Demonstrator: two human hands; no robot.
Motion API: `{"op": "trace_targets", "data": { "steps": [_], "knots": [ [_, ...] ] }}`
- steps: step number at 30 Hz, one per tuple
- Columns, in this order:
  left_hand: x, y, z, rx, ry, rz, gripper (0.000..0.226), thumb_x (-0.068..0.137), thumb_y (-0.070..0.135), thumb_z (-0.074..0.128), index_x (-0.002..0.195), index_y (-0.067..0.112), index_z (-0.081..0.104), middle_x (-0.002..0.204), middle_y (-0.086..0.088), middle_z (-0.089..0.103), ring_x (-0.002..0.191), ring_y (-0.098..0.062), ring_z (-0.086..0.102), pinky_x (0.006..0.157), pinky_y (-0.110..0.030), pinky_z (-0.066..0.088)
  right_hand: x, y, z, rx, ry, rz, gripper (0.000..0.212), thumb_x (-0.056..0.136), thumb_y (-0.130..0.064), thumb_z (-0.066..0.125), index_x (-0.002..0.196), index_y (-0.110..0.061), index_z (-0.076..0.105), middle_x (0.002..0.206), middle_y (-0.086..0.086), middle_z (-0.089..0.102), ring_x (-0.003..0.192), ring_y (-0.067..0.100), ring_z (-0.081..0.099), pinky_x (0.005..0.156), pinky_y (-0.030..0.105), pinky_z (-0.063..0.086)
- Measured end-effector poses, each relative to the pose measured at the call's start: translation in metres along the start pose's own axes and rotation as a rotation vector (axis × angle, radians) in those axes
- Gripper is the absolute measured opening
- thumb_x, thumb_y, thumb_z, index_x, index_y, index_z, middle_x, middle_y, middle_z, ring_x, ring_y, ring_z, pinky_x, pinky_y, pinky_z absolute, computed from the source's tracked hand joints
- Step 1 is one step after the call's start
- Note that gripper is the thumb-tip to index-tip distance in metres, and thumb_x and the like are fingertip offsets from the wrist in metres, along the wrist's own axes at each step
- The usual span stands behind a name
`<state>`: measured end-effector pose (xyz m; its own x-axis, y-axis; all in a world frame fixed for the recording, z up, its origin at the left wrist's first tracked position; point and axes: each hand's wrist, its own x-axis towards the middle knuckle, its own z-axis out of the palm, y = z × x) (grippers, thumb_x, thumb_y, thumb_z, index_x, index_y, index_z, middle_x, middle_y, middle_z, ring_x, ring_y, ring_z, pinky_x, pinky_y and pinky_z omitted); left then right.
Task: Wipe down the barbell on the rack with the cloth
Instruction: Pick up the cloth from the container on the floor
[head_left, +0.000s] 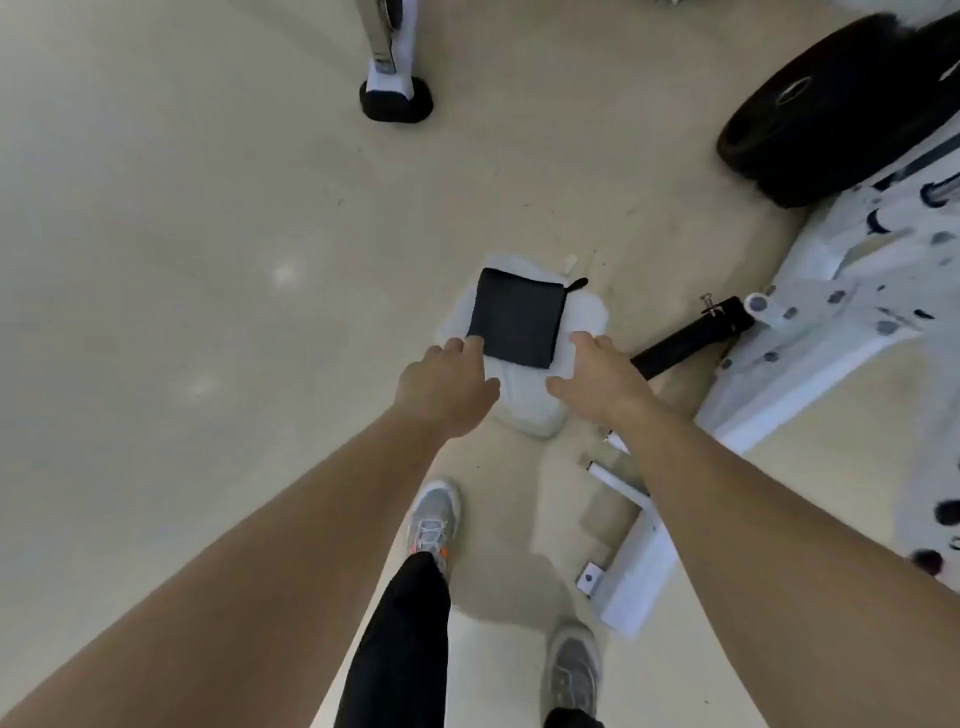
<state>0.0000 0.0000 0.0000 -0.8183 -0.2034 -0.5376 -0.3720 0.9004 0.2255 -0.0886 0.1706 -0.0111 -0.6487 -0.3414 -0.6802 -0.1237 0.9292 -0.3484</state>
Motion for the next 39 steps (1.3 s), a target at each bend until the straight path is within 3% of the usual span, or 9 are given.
{"op": "trace_targets", "data": {
  "steps": [4, 9, 15, 19, 24, 27, 29, 36, 39],
  "knots": [
    [0.098, -0.02, 0.043, 0.074, 0.082, 0.1, 0.05, 0.096, 0.032, 0.05, 0.141, 0.014, 0.038, 0.131, -0.007, 0.054, 0.115, -0.029, 0.05, 0.081, -0.039, 0.043, 0.081, 0.008, 0.047, 0.029, 0.06, 0.049, 0.07, 0.095, -0.034, 0.059, 0.153, -0.012, 0.027, 0.148, 0.013, 0.03, 0.126, 0.035, 0.044, 0.097, 0.046, 0.048],
    [0.196, -0.016, 0.072, 0.054, 0.231, 0.192, 0.059, 0.093, 0.018, 0.053, 0.149, 0.014, 0.035, 0.153, -0.007, 0.038, 0.139, -0.031, 0.033, 0.102, -0.043, 0.04, 0.146, 0.015, 0.08, 0.102, 0.137, 0.076, 0.072, 0.097, -0.033, 0.057, 0.157, -0.018, 0.021, 0.159, 0.009, 0.02, 0.135, 0.034, 0.036, 0.103, 0.045, 0.044],
    [0.221, -0.032, 0.077, 0.049, 0.256, 0.156, 0.034, 0.091, 0.007, 0.057, 0.122, 0.019, 0.056, 0.111, -0.005, 0.057, 0.101, -0.028, 0.051, 0.059, -0.037, 0.038, 0.141, 0.021, 0.096, 0.204, 0.151, 0.083, 0.069, 0.096, -0.03, 0.057, 0.156, -0.016, 0.026, 0.159, 0.001, 0.018, 0.132, 0.025, 0.044, 0.101, 0.039, 0.046],
    [0.186, -0.042, 0.061, 0.017, 0.262, 0.237, 0.028, 0.089, 0.007, 0.062, 0.115, 0.015, 0.059, 0.107, -0.006, 0.06, 0.1, -0.028, 0.051, 0.056, -0.036, 0.041, 0.113, 0.007, 0.08, 0.319, 0.132, 0.138, 0.069, 0.096, -0.026, 0.06, 0.155, -0.016, 0.025, 0.153, 0.002, 0.025, 0.125, 0.026, 0.05, 0.096, 0.037, 0.046],
    [0.104, -0.032, 0.004, -0.075, 0.275, 0.477, 0.031, 0.076, -0.002, 0.07, 0.103, 0.013, 0.069, 0.097, -0.007, 0.059, 0.09, -0.027, 0.051, 0.052, -0.03, 0.036, 0.055, -0.029, 0.028, 0.264, 0.297, 0.014, 0.087, 0.09, -0.01, 0.065, 0.154, -0.043, 0.016, 0.148, 0.0, 0.021, 0.099, 0.024, 0.056, 0.081, 0.039, 0.054],
    [0.05, -0.018, -0.039, -0.173, 0.301, 0.558, 0.025, 0.077, -0.001, 0.067, 0.097, 0.013, 0.067, 0.094, -0.005, 0.057, 0.083, -0.024, 0.052, 0.057, -0.025, 0.032, 0.017, -0.052, -0.001, 0.128, 0.29, -0.145, 0.042, 0.088, -0.015, 0.068, 0.125, -0.03, 0.058, 0.139, -0.001, 0.034, 0.113, 0.024, 0.052, 0.088, 0.04, 0.054],
    [0.013, -0.009, -0.074, -0.265, 0.307, 0.54, 0.023, 0.083, 0.001, 0.062, 0.102, 0.013, 0.064, 0.101, -0.004, 0.055, 0.087, -0.02, 0.052, 0.059, -0.026, 0.039, -0.019, -0.07, -0.022, 0.106, 0.26, -0.189, 0.022, 0.088, -0.025, 0.069, 0.108, -0.024, 0.061, 0.123, -0.006, 0.048, 0.11, 0.02, 0.051, 0.089, 0.036, 0.051],
    [-0.122, 0.029, -0.209, -0.373, 0.347, 0.524, 0.023, 0.091, 0.007, 0.055, 0.11, 0.02, 0.06, 0.113, 0.002, 0.049, 0.087, -0.018, 0.055, 0.07, -0.028, 0.044, -0.173, -0.123, -0.106, 0.182, 0.374, -0.239, 0.012, 0.085, -0.026, 0.068, 0.089, -0.017, 0.062, 0.082, -0.002, 0.063, 0.08, 0.02, 0.06, 0.067, 0.043, 0.054],
    [-0.174, 0.044, -0.257, -0.268, 0.438, 0.554, 0.023, 0.09, 0.011, 0.052, 0.11, 0.021, 0.059, 0.113, 0.001, 0.049, 0.081, -0.023, 0.062, 0.066, -0.034, 0.049, -0.24, -0.14, -0.149, 0.282, 0.29, -0.241, 0.015, 0.085, -0.027, 0.069, 0.078, -0.018, 0.059, 0.069, -0.002, 0.064, 0.068, 0.02, 0.062, 0.061, 0.037, 0.052]
  ]
}}
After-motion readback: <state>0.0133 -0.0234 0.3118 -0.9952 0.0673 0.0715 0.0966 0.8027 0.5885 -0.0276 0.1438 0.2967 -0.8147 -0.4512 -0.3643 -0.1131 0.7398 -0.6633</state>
